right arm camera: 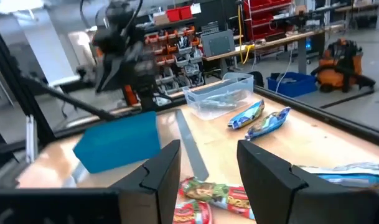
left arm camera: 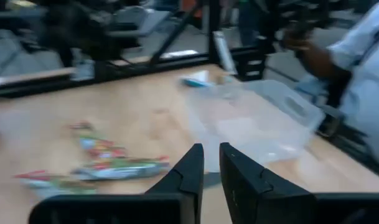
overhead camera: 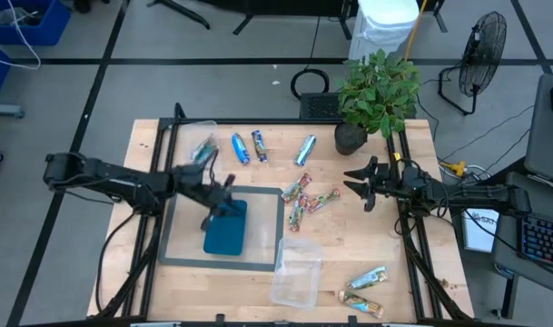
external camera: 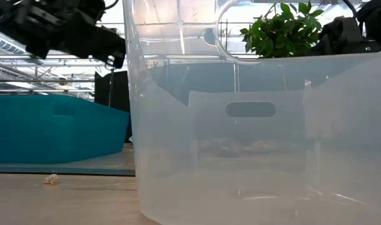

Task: Pick and place Granola Bars by type
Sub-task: Put the yellow granola bar into the top transparent bin

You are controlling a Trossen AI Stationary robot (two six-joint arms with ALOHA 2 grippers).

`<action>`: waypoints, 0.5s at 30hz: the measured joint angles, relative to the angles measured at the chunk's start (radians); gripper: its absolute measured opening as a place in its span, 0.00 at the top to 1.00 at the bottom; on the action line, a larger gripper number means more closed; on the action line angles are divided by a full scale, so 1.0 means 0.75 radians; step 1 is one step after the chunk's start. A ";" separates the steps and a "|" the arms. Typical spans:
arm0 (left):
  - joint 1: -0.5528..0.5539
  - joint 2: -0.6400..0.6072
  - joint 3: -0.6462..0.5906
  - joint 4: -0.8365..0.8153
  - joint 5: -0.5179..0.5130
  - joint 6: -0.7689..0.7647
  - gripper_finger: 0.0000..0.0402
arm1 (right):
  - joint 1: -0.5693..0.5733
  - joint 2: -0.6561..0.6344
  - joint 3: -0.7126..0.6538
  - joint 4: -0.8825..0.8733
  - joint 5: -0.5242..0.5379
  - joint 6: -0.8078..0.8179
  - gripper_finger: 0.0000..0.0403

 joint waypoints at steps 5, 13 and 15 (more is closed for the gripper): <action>-0.115 0.051 0.002 0.110 -0.076 -0.009 0.91 | 0.001 0.000 0.000 0.020 0.000 0.019 0.62; -0.136 0.028 0.018 0.085 -0.224 0.096 0.95 | 0.072 0.028 0.122 -0.044 -0.441 0.103 0.63; -0.132 0.029 0.018 0.064 -0.245 0.104 0.96 | 0.175 0.066 0.235 -0.102 -0.450 0.093 0.64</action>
